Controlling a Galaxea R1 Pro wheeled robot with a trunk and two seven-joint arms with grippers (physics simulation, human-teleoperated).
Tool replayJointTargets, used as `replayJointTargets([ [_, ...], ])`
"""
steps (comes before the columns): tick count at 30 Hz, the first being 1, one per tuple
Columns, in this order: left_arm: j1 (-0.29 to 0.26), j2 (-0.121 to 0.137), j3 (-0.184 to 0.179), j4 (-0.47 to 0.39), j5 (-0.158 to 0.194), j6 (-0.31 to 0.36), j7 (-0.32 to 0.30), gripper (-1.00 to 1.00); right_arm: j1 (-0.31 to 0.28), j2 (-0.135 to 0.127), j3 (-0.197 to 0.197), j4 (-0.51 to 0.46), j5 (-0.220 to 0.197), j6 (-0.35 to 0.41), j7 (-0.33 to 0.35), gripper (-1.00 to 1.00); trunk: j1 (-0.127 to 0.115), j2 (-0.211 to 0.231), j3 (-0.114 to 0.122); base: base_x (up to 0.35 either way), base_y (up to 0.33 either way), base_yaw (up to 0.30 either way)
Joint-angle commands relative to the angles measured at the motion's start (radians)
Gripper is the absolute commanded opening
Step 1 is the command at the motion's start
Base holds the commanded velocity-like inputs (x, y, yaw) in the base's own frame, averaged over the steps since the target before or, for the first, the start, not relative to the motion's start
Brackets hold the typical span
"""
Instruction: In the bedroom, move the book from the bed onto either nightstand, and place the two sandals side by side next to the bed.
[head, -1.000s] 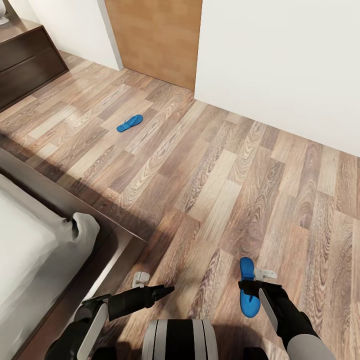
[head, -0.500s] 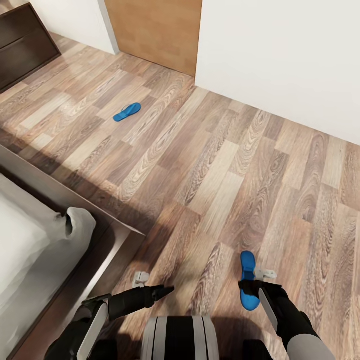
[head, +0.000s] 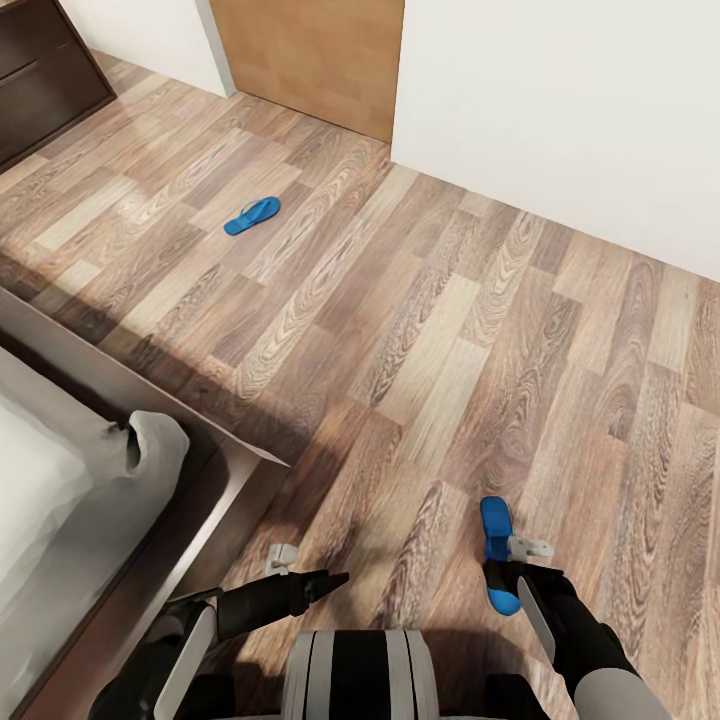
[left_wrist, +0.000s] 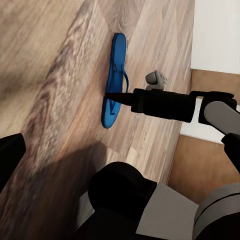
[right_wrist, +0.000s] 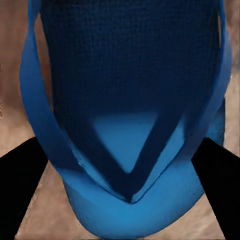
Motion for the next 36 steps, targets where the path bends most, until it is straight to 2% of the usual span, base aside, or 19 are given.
replayJointTargets([
  [1,0.0,0.001,-0.002,0.0,0.007,0.008,0.002,1.0,0.0,0.0,0.0,-0.002,-0.002,0.005,-0.003,-1.0,0.0,0.0,0.0,0.0,0.0,0.0],
  [17,0.0,0.001,-0.002,0.0,0.007,0.008,0.001,1.0,0.0,0.0,-0.001,-0.002,-0.002,0.005,-0.003,-1.0,0.0,0.0,0.0,0.0,0.0,0.0],
  [25,0.0,0.001,-0.006,0.0,0.007,0.009,0.001,1.0,0.0,0.0,-0.001,-0.002,-0.003,0.005,-0.002,-1.0,-0.004,0.002,0.03,0.0,0.0,0.0],
  [29,0.0,0.001,-0.029,0.0,0.007,0.009,0.001,1.0,0.0,0.0,-0.001,-0.002,-0.003,0.005,-0.002,-1.0,-0.006,0.003,0.046,0.0,0.0,0.0],
  [36,0.0,0.001,-0.038,0.0,0.008,0.009,0.003,1.0,0.0,0.0,-0.001,-0.002,-0.002,0.005,-0.002,-1.0,-0.009,0.004,0.073,0.0,0.0,0.0],
])
